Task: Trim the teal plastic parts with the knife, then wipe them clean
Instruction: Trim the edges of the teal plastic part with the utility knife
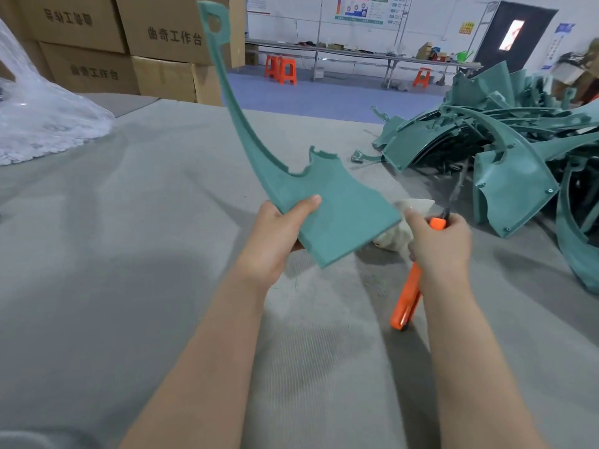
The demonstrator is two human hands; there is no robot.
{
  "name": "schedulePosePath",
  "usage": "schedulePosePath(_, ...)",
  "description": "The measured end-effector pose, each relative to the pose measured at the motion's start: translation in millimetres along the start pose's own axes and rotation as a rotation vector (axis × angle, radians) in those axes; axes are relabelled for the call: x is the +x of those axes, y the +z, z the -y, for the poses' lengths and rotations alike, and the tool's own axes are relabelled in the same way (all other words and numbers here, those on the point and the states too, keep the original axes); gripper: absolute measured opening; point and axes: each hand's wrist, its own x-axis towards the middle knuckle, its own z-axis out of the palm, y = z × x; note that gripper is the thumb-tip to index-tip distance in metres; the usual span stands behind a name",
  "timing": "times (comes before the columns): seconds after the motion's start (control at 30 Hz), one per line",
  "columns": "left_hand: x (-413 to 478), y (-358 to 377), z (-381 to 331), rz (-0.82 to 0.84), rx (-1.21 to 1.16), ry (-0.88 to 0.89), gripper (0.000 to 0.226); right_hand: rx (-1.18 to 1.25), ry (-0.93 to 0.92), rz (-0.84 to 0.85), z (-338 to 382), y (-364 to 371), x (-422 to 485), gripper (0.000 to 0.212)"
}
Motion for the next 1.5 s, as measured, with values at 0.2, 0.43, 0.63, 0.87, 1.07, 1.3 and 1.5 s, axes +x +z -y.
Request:
schedulePosePath(0.2, 4.6, -4.2, 0.5, -0.218, -0.092, 0.026, 0.01, 0.09, 0.069, 0.178, 3.5, 7.6, -6.8, 0.019)
schedulePosePath(0.43, 4.4, -0.6, 0.3, -0.288, -0.114, 0.047, 0.01, 0.139, 0.034, 0.453, 14.6, 34.4, -41.9, 0.017)
schedulePosePath(0.63, 3.4, 1.1, 1.5, -0.253, -0.079, 0.057, 0.012, 0.151, 0.033, 0.484, 11.5, 37.3, -43.3, 0.038)
schedulePosePath(0.87, 3.4, -2.4, -0.2, -0.125, -0.204, -0.044, 0.02, 0.185, 0.039, 0.436, 14.2, 33.8, -40.4, 0.027)
schedulePosePath(1.07, 4.6, -12.1, -2.1, -0.01, -0.331, -0.156, 0.022, 0.281, 0.042, 0.409, 17.6, 27.7, -35.5, 0.018)
schedulePosePath(1.3, 2.9, -11.4, 0.0, -0.032, -0.208, -0.06, 0.017, 0.253, 0.049, 0.312, 16.8, 20.1, -27.1, 0.004)
schedulePosePath(1.5, 2.6, 1.9, -5.2, -0.277, -0.334, 0.008, 0.018, 0.098, 0.075, 0.273, 20.8, 16.6, -26.3, 0.023)
